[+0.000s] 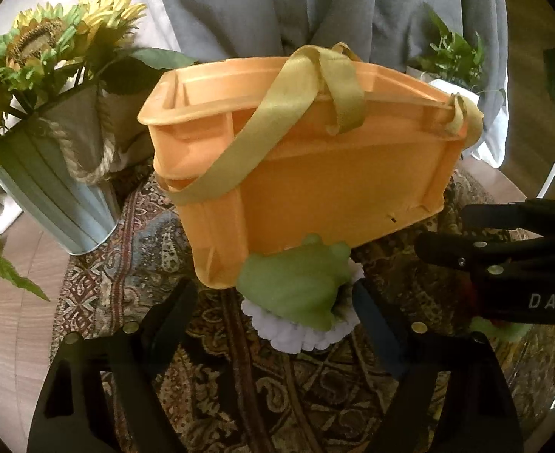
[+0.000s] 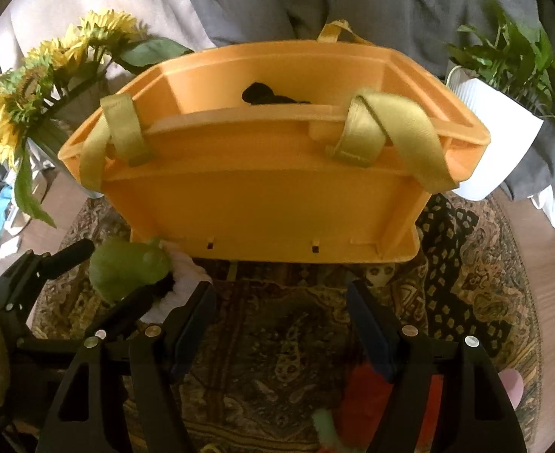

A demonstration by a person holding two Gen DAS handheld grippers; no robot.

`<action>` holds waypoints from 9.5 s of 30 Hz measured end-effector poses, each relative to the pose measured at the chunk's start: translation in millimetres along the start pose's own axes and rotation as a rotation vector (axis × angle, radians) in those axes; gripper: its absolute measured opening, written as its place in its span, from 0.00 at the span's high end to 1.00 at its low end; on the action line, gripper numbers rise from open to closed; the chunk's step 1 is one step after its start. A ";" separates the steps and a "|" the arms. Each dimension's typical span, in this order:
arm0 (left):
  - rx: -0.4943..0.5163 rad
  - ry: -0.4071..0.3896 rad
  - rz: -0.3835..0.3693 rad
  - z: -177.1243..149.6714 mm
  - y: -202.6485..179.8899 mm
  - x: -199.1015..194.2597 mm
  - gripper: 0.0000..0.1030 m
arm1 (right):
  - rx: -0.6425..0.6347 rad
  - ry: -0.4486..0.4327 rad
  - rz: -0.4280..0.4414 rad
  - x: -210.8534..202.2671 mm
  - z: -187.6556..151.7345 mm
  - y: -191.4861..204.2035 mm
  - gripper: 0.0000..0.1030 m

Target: Organize soft objects

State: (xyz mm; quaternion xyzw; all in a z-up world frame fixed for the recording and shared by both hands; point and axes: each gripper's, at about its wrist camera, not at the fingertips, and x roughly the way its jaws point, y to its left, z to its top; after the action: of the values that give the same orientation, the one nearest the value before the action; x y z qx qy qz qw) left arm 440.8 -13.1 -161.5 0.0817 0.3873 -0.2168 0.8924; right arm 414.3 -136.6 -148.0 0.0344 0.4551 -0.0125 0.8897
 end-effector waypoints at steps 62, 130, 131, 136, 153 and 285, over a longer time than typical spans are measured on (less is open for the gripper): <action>-0.173 -0.059 0.181 -37.1 46.5 -41.2 0.46 | -0.249 0.109 0.191 60.1 0.9 81.9 0.35; -0.080 -0.259 0.150 147.7 -2.3 -43.2 0.46 | -0.023 -0.358 0.032 -68.3 127.0 -30.8 0.77; -0.080 -0.244 0.148 149.2 -1.3 -37.4 0.46 | -0.019 -0.346 0.031 -63.4 129.0 -32.5 0.77; -0.070 -0.175 0.136 154.8 2.3 -12.5 0.46 | -0.008 -0.280 0.019 -37.5 137.6 -40.1 0.77; -0.078 -0.040 0.116 156.9 9.7 33.0 0.31 | 0.001 -0.155 -0.017 5.6 146.3 -47.3 0.51; -0.364 -0.003 0.118 -99.1 -132.4 -41.3 0.67 | -0.114 -0.082 0.233 -10.2 -101.9 -89.0 0.61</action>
State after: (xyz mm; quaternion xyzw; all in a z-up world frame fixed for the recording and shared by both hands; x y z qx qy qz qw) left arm 291.1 -86.8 -196.6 -0.0587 0.4132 -0.0906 0.9042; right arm 321.2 -218.1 -203.6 0.0359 0.4114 0.1154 0.9034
